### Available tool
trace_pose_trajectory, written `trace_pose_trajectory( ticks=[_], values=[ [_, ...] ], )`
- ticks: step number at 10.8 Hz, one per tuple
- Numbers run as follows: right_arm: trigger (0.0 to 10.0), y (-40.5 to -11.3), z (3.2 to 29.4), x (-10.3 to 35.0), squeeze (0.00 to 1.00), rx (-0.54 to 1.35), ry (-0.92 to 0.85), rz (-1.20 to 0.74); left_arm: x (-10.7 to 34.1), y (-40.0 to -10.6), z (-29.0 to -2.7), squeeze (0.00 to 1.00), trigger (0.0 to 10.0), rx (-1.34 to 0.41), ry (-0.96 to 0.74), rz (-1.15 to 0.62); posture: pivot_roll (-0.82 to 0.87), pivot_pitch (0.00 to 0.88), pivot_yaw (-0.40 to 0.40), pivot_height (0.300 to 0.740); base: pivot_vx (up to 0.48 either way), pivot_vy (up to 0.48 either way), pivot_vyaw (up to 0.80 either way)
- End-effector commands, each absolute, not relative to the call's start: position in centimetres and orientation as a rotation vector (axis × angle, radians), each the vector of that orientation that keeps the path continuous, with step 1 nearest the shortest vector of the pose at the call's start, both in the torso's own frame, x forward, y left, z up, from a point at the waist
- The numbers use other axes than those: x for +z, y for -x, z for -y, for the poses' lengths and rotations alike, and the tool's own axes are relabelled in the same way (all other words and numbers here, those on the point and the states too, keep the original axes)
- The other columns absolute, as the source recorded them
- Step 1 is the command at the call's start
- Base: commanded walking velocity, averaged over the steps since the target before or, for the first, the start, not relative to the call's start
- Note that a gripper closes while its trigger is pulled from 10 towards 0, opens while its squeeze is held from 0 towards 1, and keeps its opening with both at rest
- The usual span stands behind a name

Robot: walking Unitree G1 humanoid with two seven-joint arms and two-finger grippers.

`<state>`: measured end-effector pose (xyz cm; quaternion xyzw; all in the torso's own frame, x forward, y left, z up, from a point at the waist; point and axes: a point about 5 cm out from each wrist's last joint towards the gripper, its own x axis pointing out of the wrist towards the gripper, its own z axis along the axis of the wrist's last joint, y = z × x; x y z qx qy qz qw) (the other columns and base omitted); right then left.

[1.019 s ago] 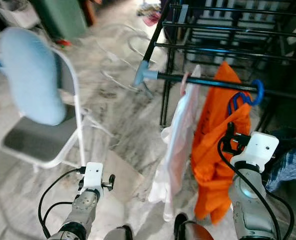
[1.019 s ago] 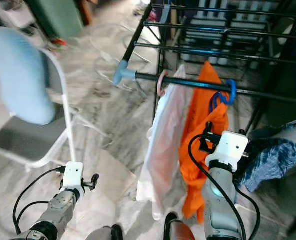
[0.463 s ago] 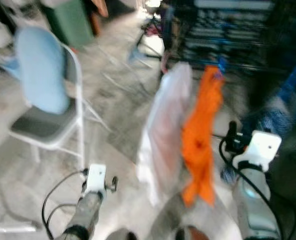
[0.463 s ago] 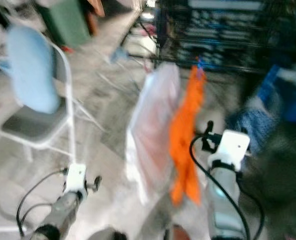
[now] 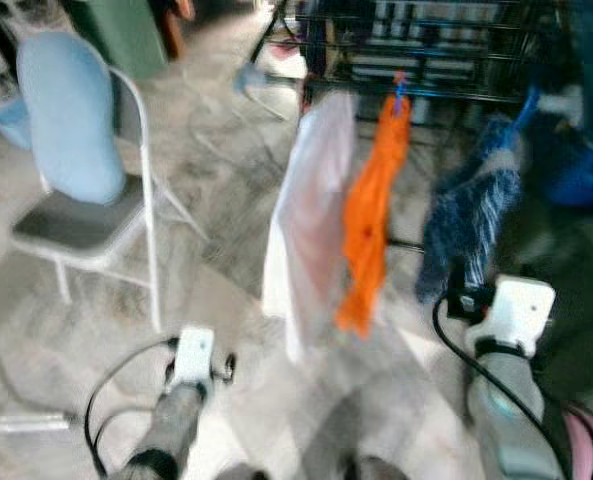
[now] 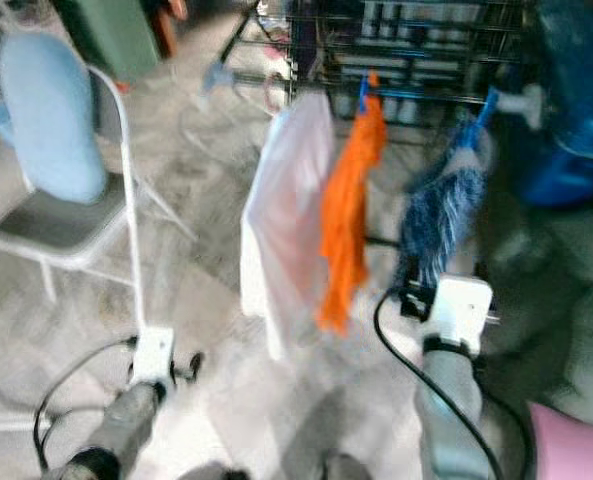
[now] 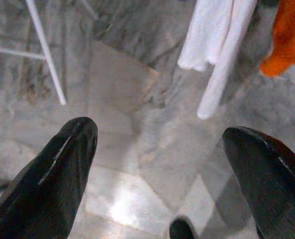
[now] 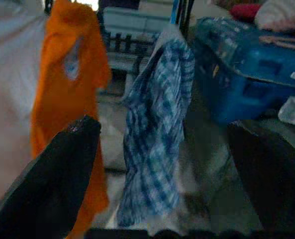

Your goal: Hang hanger

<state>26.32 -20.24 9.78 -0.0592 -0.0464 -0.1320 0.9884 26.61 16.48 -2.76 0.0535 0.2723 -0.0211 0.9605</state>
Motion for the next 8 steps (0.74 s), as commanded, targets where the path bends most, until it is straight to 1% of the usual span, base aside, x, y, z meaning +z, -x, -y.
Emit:
trace_pose_trajectory(
  ticks=[1,2,3,4,5,6,8],
  values=[
    [10.0,-26.1,19.5,9.3,1.0,-0.211,0.124,0.075,-3.1,-26.1,-17.4,0.0,10.0,-0.031,-0.142,-0.582,-0.13,0.171,0.076,0.74,0.0,0.0,0.0],
    [10.0,-25.8,19.3,8.4,0.99,-0.155,0.134,0.036,-3.2,-26.1,-17.6,0.0,10.0,-0.032,-0.137,-0.595,-0.14,0.169,0.077,0.74,0.0,0.0,0.0],
    [10.0,-25.4,18.8,7.5,0.88,-0.089,0.144,-0.005,-3.3,-26.0,-17.8,0.0,10.0,-0.033,-0.142,-0.602,-0.15,0.163,0.08,0.74,0.0,0.0,0.0],
    [10.0,-25.0,17.9,5.6,0.2,0.005,0.124,-0.1,-3.4,-25.9,-18.1,0.0,10.0,-0.041,-0.161,-0.616,-0.14,0.149,0.083,0.74,0.0,0.0,0.0],
    [10.0,-24.7,16.5,3.3,0.0,0.089,0.091,-0.199,-3.6,-25.6,-18.3,0.0,10.0,-0.058,-0.185,-0.643,-0.13,0.125,0.078,0.74,0.0,0.0,0.0],
    [10.0,-24.6,15.8,0.7,0.0,0.117,0.059,-0.321,-3.9,-25.2,-18.9,0.0,10.0,-0.027,-0.186,-0.678,-0.12,0.112,0.072,0.74,0.0,0.0,0.0],
    [10.0,-24.1,15.8,-3.1,0.0,0.093,0.003,-0.533,-4.9,-23.9,-19.7,0.0,10.0,0.028,-0.17,-0.766,-0.08,0.092,0.053,0.74,0.0,0.0,0.0]
  ],
)
